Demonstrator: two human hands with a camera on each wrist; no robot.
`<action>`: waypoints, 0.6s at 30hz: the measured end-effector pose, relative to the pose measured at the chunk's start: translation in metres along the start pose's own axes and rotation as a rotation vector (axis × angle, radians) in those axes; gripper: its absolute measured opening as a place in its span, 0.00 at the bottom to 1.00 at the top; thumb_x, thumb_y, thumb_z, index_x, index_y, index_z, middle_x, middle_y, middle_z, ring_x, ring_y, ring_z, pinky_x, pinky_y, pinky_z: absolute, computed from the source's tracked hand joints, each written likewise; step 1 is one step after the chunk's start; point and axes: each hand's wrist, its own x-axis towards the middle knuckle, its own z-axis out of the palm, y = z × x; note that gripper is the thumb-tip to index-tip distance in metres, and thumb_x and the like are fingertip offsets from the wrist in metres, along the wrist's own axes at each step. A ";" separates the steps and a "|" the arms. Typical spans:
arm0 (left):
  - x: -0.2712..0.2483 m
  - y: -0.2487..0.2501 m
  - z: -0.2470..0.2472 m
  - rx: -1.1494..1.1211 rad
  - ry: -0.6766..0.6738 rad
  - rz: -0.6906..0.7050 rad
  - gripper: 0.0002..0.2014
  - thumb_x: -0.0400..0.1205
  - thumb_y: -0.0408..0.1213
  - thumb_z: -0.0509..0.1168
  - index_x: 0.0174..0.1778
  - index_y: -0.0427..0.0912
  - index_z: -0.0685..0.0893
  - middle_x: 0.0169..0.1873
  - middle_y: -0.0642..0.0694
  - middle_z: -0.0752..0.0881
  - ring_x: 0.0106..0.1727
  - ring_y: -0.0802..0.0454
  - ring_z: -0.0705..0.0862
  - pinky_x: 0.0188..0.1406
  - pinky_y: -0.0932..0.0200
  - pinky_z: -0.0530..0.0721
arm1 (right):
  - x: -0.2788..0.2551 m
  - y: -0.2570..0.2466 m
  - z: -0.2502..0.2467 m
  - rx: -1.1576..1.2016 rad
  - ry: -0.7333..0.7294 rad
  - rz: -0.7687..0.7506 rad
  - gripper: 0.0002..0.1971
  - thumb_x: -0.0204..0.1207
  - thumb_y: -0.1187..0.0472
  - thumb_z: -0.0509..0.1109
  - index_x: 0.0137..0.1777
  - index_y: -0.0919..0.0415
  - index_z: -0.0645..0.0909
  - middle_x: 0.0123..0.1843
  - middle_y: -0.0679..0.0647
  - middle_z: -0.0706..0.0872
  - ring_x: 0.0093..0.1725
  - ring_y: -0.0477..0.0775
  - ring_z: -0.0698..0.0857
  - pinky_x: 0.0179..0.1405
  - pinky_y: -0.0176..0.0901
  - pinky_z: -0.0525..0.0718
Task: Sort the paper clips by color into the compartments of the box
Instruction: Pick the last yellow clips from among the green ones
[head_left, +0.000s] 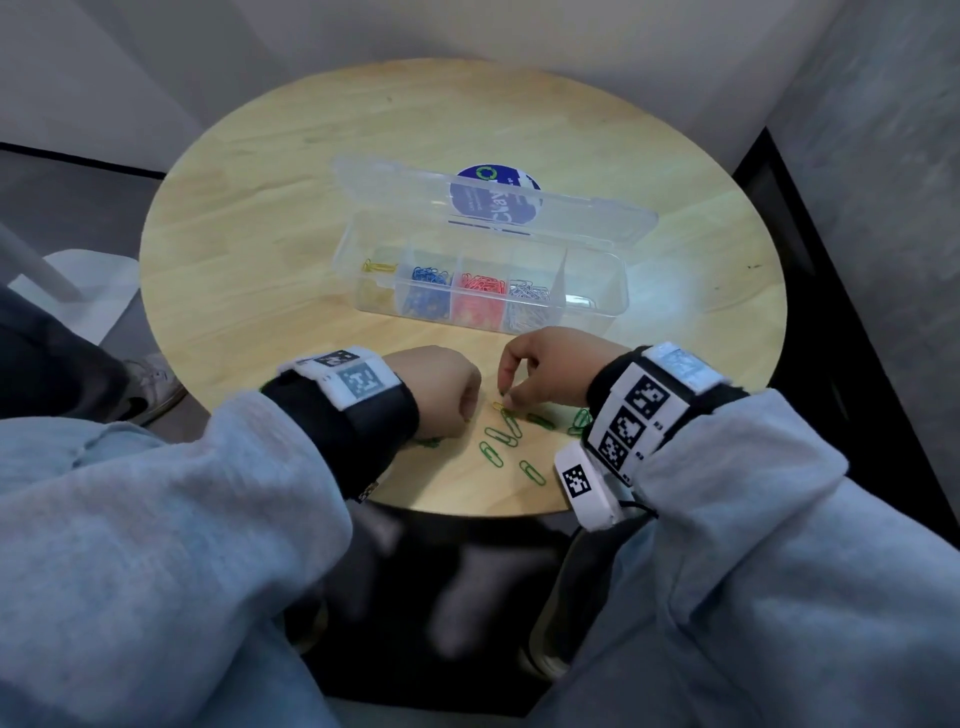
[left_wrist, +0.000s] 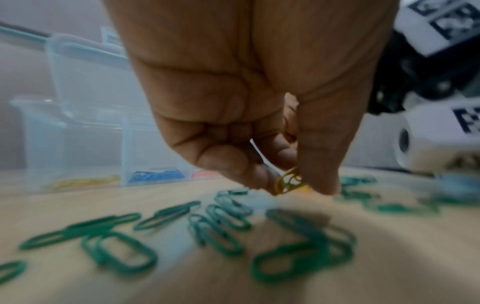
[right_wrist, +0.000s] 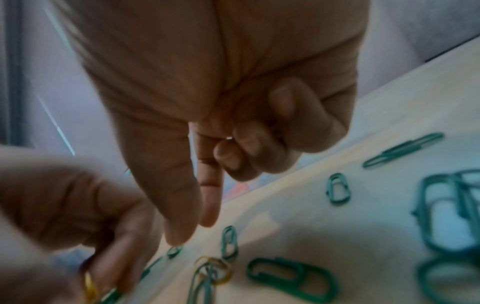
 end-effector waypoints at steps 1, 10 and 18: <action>-0.003 -0.006 -0.005 -0.080 0.027 0.001 0.08 0.76 0.35 0.67 0.34 0.50 0.77 0.33 0.55 0.79 0.39 0.52 0.78 0.32 0.61 0.72 | 0.002 -0.002 0.002 -0.030 -0.008 0.008 0.06 0.69 0.57 0.76 0.42 0.50 0.82 0.33 0.43 0.75 0.34 0.44 0.74 0.31 0.39 0.70; -0.043 -0.090 -0.059 -1.131 0.243 -0.118 0.11 0.79 0.21 0.64 0.41 0.44 0.79 0.21 0.51 0.84 0.22 0.63 0.84 0.26 0.73 0.82 | 0.017 -0.021 0.009 -0.239 -0.041 0.060 0.03 0.70 0.61 0.73 0.43 0.57 0.83 0.49 0.53 0.88 0.49 0.55 0.85 0.49 0.44 0.86; -0.047 -0.118 -0.046 -1.108 0.242 -0.404 0.10 0.83 0.28 0.59 0.35 0.41 0.77 0.31 0.45 0.75 0.29 0.52 0.75 0.20 0.70 0.76 | 0.017 -0.024 0.010 -0.045 -0.104 0.065 0.05 0.66 0.62 0.76 0.33 0.55 0.82 0.35 0.49 0.87 0.38 0.49 0.83 0.45 0.44 0.85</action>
